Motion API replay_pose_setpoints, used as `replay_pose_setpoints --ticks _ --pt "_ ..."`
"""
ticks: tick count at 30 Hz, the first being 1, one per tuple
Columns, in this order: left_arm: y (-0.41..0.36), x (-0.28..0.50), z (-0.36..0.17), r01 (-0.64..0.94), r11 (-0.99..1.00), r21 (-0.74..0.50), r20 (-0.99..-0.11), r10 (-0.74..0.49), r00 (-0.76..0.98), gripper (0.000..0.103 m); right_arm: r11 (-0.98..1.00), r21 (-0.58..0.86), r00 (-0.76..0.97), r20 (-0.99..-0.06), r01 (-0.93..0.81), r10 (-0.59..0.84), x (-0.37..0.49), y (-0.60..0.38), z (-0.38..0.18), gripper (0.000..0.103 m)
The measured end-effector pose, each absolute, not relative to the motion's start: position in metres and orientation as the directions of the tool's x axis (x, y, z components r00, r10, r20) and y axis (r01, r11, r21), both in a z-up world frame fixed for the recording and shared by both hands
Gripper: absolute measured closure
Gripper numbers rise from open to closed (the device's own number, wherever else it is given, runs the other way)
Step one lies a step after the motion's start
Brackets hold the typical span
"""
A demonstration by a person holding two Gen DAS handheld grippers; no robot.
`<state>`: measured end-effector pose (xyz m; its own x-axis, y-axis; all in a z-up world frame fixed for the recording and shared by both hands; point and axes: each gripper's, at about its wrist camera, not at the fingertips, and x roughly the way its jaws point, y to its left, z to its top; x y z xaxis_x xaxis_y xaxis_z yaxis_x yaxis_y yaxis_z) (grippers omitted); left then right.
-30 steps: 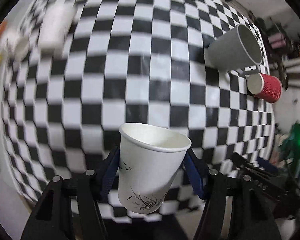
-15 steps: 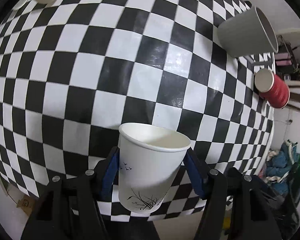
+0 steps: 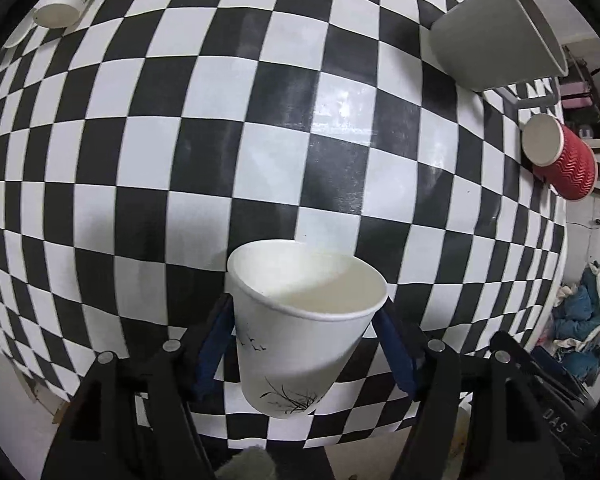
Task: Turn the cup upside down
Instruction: 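Lift the white paper cup with the right gripper above the table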
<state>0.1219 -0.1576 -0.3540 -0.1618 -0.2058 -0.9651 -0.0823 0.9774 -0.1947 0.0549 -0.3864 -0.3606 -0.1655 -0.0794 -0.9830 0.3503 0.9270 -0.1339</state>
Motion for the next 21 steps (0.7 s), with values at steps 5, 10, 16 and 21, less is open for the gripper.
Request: replay_pose_setpoints --ticks 5,10,16,21 --pt "-0.166 0.134 -0.337 -0.057 0.982 -0.181 -0.976 -0.186 -0.114 0.006 0.922 -0.121 -0.149 -0.986 0.367 -0.070 0.054 -0.387 -0.352 0.001" --pt "-0.156 0.136 -0.299 -0.044 0.982 -0.185 -0.982 -0.186 -0.039 0.006 0.921 -0.088 -0.124 -0.991 0.379 -0.043 0.051 -0.387 -0.335 0.001" --pt "-0.117 0.123 -0.249 -0.046 0.992 -0.118 -0.987 -0.112 0.115 0.003 0.933 0.031 -0.046 -0.998 0.359 0.050 0.046 -0.368 -0.298 0.001" --pt "-0.067 0.100 -0.250 -0.054 0.997 0.062 -0.974 0.072 0.215 0.000 0.930 0.214 -0.043 -0.970 0.300 0.238 0.055 -0.312 -0.314 0.006"
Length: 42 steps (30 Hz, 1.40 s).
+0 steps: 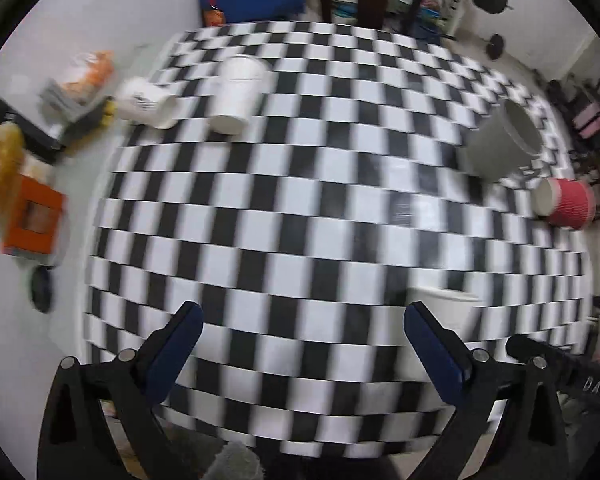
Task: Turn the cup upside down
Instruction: 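Lift the white paper cup with the right gripper above the table, then rotate the right tool to turn the held white cup upside down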
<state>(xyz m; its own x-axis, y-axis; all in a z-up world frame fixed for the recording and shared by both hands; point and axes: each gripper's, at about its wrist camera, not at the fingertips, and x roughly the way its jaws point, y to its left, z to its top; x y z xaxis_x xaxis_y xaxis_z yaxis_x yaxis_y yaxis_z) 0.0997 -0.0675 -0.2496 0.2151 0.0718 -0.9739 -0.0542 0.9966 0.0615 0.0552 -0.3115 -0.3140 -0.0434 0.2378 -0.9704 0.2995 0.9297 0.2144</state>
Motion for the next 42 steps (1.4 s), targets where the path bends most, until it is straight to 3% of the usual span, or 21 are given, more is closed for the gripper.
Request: replay_pose_setpoints --ticks 9,15,21,25,27,30,32,34,37,38,40,42 --pt "-0.025 0.077 -0.299 -0.140 0.982 0.123 -0.979 0.143 0.143 0.000 0.961 0.163 -0.141 -0.970 0.222 0.197 0.064 -0.248 -0.363 0.042" --pt "-0.017 0.072 -0.310 -0.129 0.984 0.122 -0.981 0.140 0.134 0.000 0.960 0.164 -0.146 -0.969 0.228 0.201 0.063 -0.245 -0.370 0.048" --pt "-0.023 0.070 -0.304 -0.108 0.987 0.123 -0.978 0.138 0.153 0.000 0.961 0.154 -0.130 -0.974 0.228 0.187 0.065 -0.249 -0.356 0.047" --pt "-0.028 0.071 -0.282 -0.093 0.990 0.102 -0.971 0.119 0.206 0.000 0.975 0.145 -0.089 -0.983 0.171 0.162 0.068 -0.248 -0.320 0.024" --pt "-0.029 0.071 -0.269 -0.081 0.990 0.116 -0.958 0.133 0.254 0.000 0.994 0.091 -0.056 -0.994 0.067 0.095 0.067 -0.243 -0.290 0.017" --pt "-0.031 0.069 -0.257 -0.074 0.986 0.152 -0.930 0.168 0.328 0.000 0.962 -0.141 0.064 -0.989 -0.233 -0.130 0.065 -0.216 -0.254 0.008" --pt "-0.034 0.067 -0.262 -0.075 0.977 0.200 -0.911 0.214 0.353 0.000 0.805 -0.312 0.169 -0.950 -0.505 -0.262 0.055 -0.186 -0.251 0.008" --pt "-0.036 0.068 -0.279 -0.081 0.974 0.210 -0.921 0.224 0.320 0.000 0.478 -0.451 0.270 -0.875 -0.753 -0.401 0.031 -0.157 -0.277 0.008" --pt "-0.033 0.066 -0.306 -0.128 0.976 0.176 -0.949 0.203 0.240 0.000 0.069 -0.456 0.372 -0.796 -0.887 -0.478 -0.001 -0.148 -0.320 0.008" --pt "-0.033 0.064 -0.312 -0.142 0.976 0.166 -0.954 0.195 0.227 0.000 0.052 -0.399 0.321 -0.802 -0.915 -0.505 -0.004 -0.148 -0.334 0.008" --pt "-0.029 0.061 -0.325 -0.183 0.972 0.147 -0.965 0.181 0.189 0.000 0.388 -0.253 0.039 -0.875 -0.886 -0.482 0.019 -0.157 -0.342 0.008" --pt "-0.025 0.059 -0.333 -0.211 0.970 0.120 -0.974 0.156 0.163 0.000 0.758 -0.104 -0.163 -0.950 -0.644 -0.268 0.059 -0.178 -0.338 0.008"
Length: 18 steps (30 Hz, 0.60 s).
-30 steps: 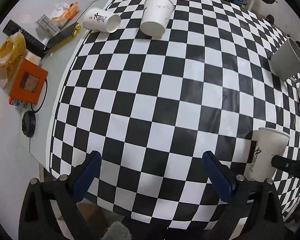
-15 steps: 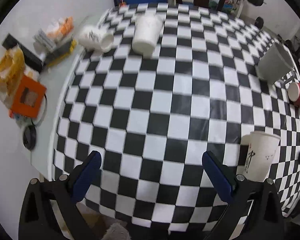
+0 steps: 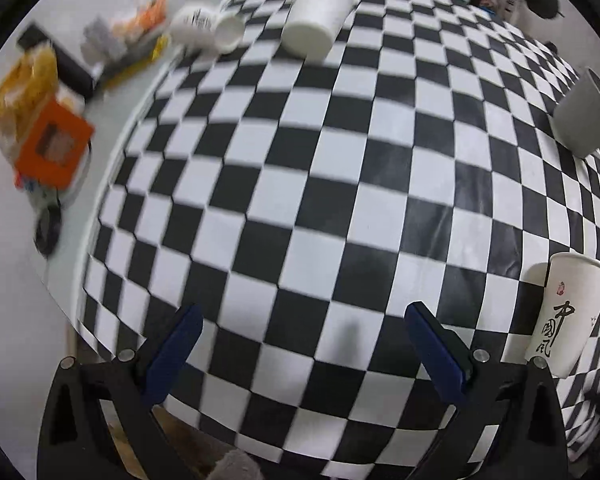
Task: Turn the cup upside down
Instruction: 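Rotate the right tool to turn the held white cup upside down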
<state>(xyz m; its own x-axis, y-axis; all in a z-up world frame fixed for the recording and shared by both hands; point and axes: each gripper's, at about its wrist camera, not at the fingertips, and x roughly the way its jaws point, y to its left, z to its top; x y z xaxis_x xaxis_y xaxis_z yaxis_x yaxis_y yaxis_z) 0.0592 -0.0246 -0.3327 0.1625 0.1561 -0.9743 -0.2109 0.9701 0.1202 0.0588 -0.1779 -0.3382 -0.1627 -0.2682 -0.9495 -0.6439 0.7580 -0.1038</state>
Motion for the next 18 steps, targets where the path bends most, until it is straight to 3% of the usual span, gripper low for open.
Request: replay_pose_setpoints --ticks 3,5,6,7,9,18 --pt "-0.018 0.060 -0.339 -0.232 0.966 0.115 -0.978 0.152 0.146 0.000 0.978 0.006 -0.188 -0.982 -0.207 -0.034 0.092 -0.223 -0.341 0.008" --pt "-0.016 0.062 -0.339 -0.232 0.965 0.121 -0.976 0.158 0.150 0.000 0.997 0.048 -0.181 -0.983 -0.054 0.038 0.097 -0.237 -0.351 0.009" --pt "-0.014 0.063 -0.339 -0.229 0.965 0.124 -0.975 0.161 0.153 0.000 0.997 0.070 -0.186 -0.980 -0.013 0.066 0.099 -0.242 -0.356 0.016" --pt "-0.013 0.064 -0.339 -0.227 0.966 0.128 -0.974 0.165 0.155 0.000 0.996 0.087 -0.199 -0.976 0.025 0.090 0.100 -0.244 -0.365 0.030" --pt "-0.012 0.067 -0.336 -0.223 0.966 0.133 -0.972 0.171 0.163 0.000 0.994 0.098 -0.220 -0.970 0.046 0.106 0.099 -0.245 -0.376 0.039" --pt "-0.008 0.074 -0.329 -0.225 0.965 0.133 -0.969 0.174 0.175 0.000 0.997 0.070 -0.218 -0.974 -0.033 0.061 0.106 -0.225 -0.371 0.039"
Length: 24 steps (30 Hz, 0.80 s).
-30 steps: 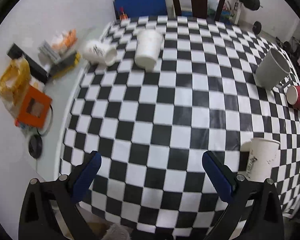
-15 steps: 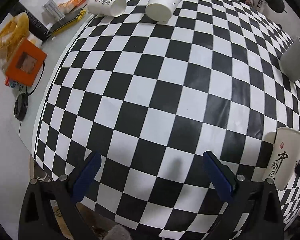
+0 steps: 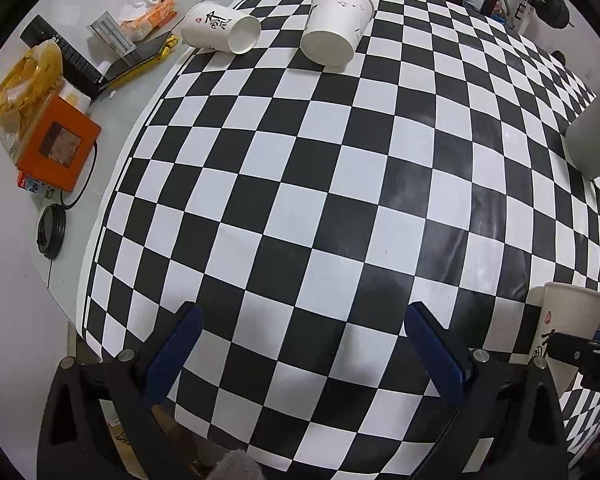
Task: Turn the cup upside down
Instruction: 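Rotate the right tool to turn the held white cup upside down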
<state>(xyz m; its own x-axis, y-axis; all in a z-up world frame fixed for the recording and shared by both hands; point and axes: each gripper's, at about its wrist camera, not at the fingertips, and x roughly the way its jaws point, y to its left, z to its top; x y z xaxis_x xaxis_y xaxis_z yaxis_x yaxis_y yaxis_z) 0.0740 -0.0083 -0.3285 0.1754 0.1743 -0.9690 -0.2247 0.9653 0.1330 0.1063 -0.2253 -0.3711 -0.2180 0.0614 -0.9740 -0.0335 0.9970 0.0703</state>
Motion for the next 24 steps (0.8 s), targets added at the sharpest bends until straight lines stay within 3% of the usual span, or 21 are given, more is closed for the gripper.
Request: replay_pose_setpoints --ticks 2,4,7,9,12,14,16,19,24 --pt "-0.008 0.072 -0.323 -0.224 0.966 0.125 -0.970 0.167 0.176 0.000 0.998 0.058 -0.241 -0.969 -0.025 0.050 0.102 -0.224 -0.369 0.033" --pt "-0.008 0.070 -0.315 -0.224 0.969 0.102 -0.973 0.143 0.180 0.000 0.997 0.076 -0.247 -0.967 -0.022 0.068 0.098 -0.216 -0.356 0.017" --pt "-0.010 0.065 -0.296 -0.212 0.972 0.102 -0.964 0.149 0.220 0.000 0.980 0.033 -0.170 -0.985 -0.197 -0.001 0.102 -0.205 -0.305 0.016" --pt "-0.010 0.062 -0.289 -0.206 0.973 0.108 -0.956 0.159 0.247 0.000 0.903 -0.083 -0.044 -0.993 -0.422 -0.111 0.093 -0.190 -0.264 0.016" --pt "-0.012 0.057 -0.293 -0.195 0.967 0.164 -0.937 0.215 0.276 0.000 0.495 -0.376 0.217 -0.911 -0.784 -0.350 0.054 -0.149 -0.249 0.016" --pt "-0.012 0.056 -0.308 -0.192 0.965 0.179 -0.944 0.224 0.244 0.000 0.170 -0.442 0.347 -0.846 -0.880 -0.405 0.022 -0.133 -0.266 0.016" --pt "-0.013 0.053 -0.324 -0.195 0.966 0.172 -0.953 0.213 0.214 0.000 -0.177 -0.431 0.464 -0.782 -0.885 -0.415 -0.005 -0.127 -0.291 0.016" --pt "-0.016 0.051 -0.344 -0.194 0.968 0.160 -0.965 0.195 0.175 0.000 -0.599 -0.339 0.604 -0.731 -0.726 -0.318 -0.051 -0.137 -0.332 0.016" --pt "-0.017 0.048 -0.358 -0.208 0.969 0.136 -0.975 0.168 0.144 0.000 -0.906 -0.134 0.683 -0.704 -0.401 -0.198 -0.071 -0.159 -0.387 0.016"
